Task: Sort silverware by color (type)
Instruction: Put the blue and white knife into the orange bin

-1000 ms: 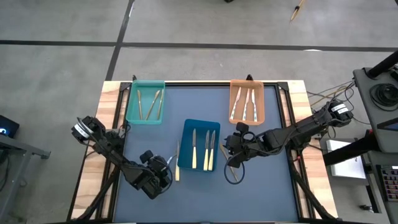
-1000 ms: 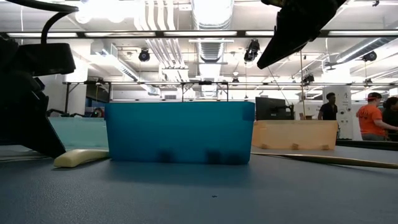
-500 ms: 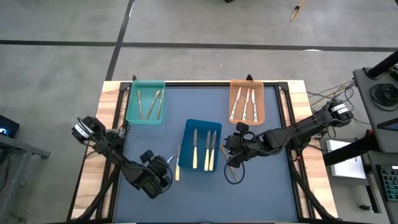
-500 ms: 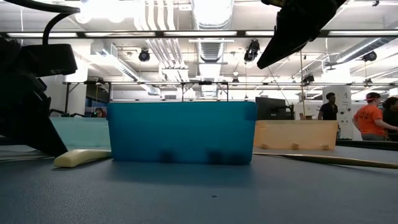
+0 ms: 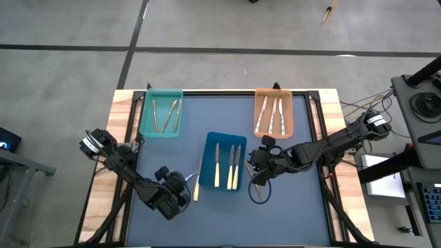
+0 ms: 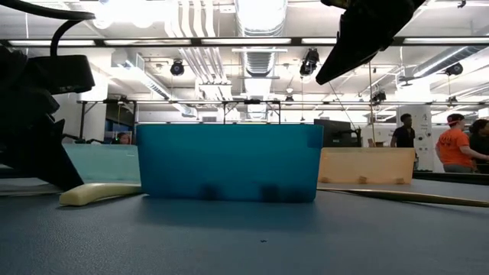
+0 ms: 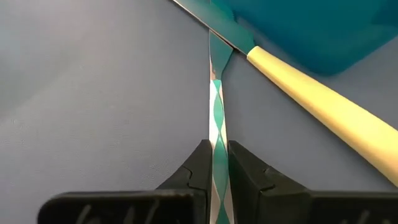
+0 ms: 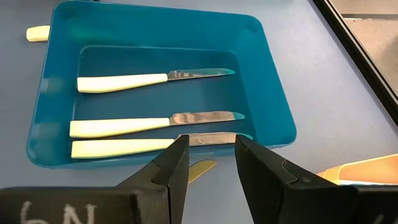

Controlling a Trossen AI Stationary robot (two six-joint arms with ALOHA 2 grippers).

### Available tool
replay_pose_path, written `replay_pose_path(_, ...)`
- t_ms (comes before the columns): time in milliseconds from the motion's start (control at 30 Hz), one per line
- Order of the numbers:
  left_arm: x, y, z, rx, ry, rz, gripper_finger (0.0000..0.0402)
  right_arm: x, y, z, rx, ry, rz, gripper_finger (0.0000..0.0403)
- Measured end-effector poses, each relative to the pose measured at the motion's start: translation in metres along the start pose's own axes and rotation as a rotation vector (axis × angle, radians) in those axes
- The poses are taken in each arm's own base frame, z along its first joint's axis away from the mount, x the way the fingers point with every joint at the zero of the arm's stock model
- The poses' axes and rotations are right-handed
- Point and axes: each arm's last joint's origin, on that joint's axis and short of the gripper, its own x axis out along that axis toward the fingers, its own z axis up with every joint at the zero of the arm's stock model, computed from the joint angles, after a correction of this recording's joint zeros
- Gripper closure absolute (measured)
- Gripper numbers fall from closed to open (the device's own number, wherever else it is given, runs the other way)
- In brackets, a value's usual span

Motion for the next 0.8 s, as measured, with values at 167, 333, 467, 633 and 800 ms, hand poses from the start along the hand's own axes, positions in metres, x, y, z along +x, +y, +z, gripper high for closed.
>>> replay_pose_path(167, -0.001, 0.003, 0.001, -0.009, -0.015, 0.016, 0.0386, 0.000, 0.000, 0.000, 0.000, 0.000, 0.000, 0.0282)
replay_pose_path(333, -0.007, 0.014, 0.004, -0.008, 0.009, 0.093, 0.0389, 0.000, 0.000, 0.000, 0.000, 0.000, 0.000, 0.0282)
replay_pose_path(467, -0.014, 0.021, 0.009, -0.016, 0.014, 0.130, 0.0389, 0.000, 0.000, 0.000, 0.000, 0.000, 0.000, 0.0282)
replay_pose_path(633, -0.023, 0.027, 0.017, -0.028, -0.020, 0.134, 0.0389, 0.000, 0.000, 0.000, 0.000, -0.001, 0.000, 0.0282)
replay_pose_path(800, -0.034, 0.032, 0.025, -0.046, -0.051, 0.109, 0.0389, 0.000, 0.000, 0.000, 0.002, -0.003, 0.001, 0.0282)
